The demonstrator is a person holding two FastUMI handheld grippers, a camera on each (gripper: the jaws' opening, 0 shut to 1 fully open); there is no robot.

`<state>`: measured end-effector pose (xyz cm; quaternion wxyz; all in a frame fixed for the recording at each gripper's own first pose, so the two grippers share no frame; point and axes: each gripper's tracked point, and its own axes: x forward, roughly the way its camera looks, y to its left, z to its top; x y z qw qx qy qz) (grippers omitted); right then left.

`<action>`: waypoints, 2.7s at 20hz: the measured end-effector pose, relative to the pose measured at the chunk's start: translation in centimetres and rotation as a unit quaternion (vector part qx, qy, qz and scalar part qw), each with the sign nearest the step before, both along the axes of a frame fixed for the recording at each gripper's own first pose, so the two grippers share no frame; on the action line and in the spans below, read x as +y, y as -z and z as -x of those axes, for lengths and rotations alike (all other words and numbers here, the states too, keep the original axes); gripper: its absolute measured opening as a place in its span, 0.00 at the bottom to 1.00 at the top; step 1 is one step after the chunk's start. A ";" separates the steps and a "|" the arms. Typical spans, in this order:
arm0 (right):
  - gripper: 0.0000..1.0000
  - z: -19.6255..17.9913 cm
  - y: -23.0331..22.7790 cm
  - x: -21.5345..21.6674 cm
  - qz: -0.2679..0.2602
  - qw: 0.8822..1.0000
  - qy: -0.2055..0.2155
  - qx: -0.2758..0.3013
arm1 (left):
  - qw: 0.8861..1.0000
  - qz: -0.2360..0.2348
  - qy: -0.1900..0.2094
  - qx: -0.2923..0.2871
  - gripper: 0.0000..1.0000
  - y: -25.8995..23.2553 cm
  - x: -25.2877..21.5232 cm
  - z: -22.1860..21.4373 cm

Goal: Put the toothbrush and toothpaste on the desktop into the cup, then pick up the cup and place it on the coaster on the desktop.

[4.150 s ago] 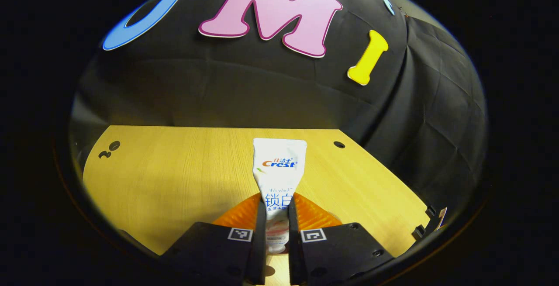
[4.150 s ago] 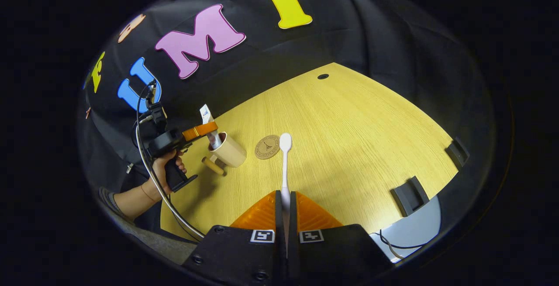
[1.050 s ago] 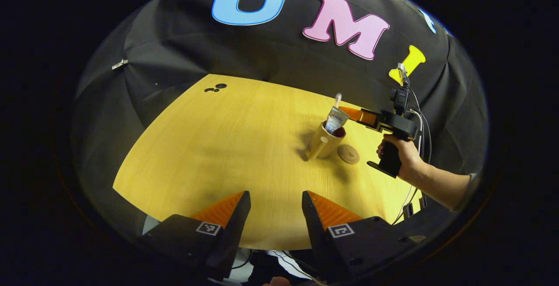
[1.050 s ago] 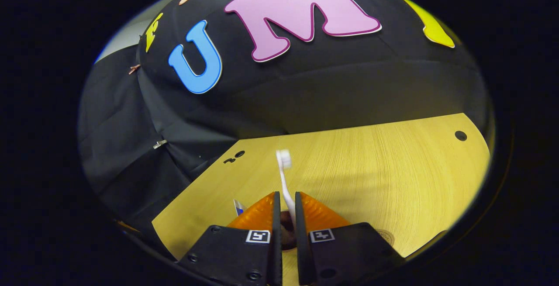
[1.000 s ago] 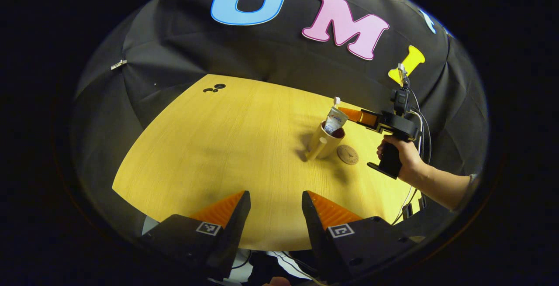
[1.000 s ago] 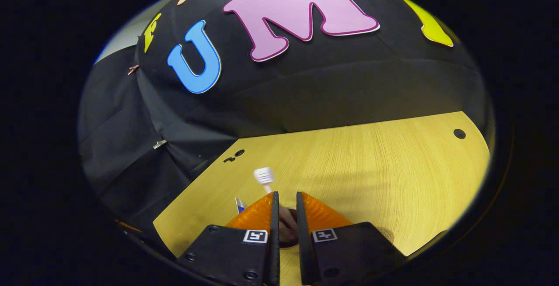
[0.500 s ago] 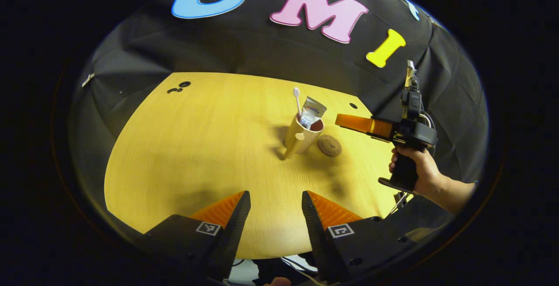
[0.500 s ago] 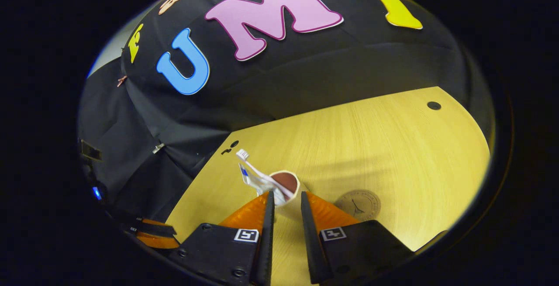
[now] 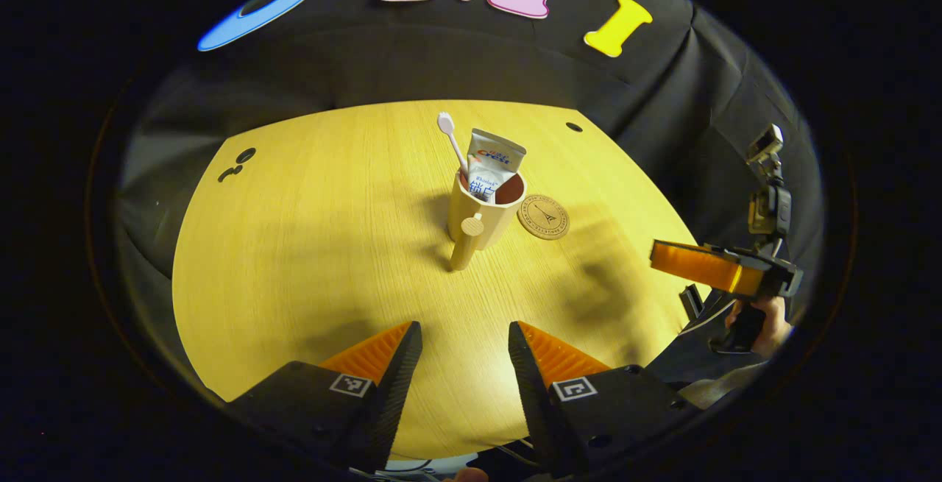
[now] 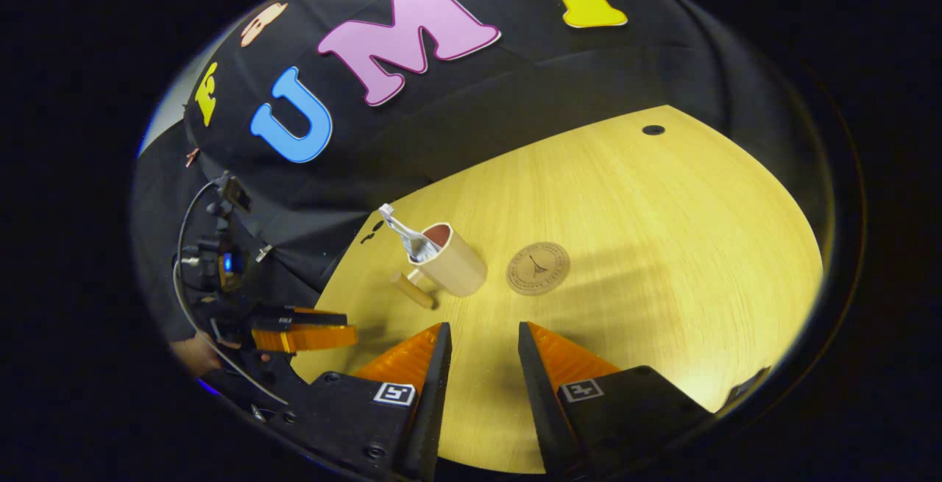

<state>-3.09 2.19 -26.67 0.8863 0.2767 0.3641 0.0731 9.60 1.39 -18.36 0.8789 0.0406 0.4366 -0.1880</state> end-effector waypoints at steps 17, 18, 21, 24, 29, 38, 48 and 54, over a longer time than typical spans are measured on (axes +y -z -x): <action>0.72 8.0 1.2 -6.1 -0.030 0.989 0.143 0.036 | 0.982 -0.152 0.088 0.073 0.72 4.0 -2.6 -9.9; 0.72 8.2 1.2 -6.4 -0.032 0.988 0.149 0.037 | 0.980 -0.158 0.091 0.075 0.72 4.2 -2.7 -10.3; 0.72 8.3 1.2 -7.7 -0.035 0.985 0.164 0.041 | 0.976 -0.173 0.099 0.082 0.72 4.5 -3.0 -11.3; 0.72 8.6 1.5 -8.2 -0.037 0.984 0.170 0.045 | 0.973 -0.183 0.109 0.084 0.72 4.6 -3.8 -12.0; 0.72 8.4 1.2 -8.3 -0.035 0.984 0.170 0.047 | 0.968 -0.192 0.127 0.101 0.68 5.5 -5.0 -12.3; 0.72 7.9 1.4 -8.6 -0.040 0.984 0.166 0.047 | 0.969 -0.193 0.124 0.095 0.68 5.6 -5.0 -12.1; 0.72 8.1 1.5 -8.9 -0.041 0.986 0.153 0.047 | 0.972 -0.175 0.149 0.055 0.68 3.0 -8.2 -12.0; 0.72 8.5 1.4 -10.9 -0.048 0.982 0.175 0.046 | 0.963 -0.189 0.182 0.056 0.68 3.4 -12.5 -11.8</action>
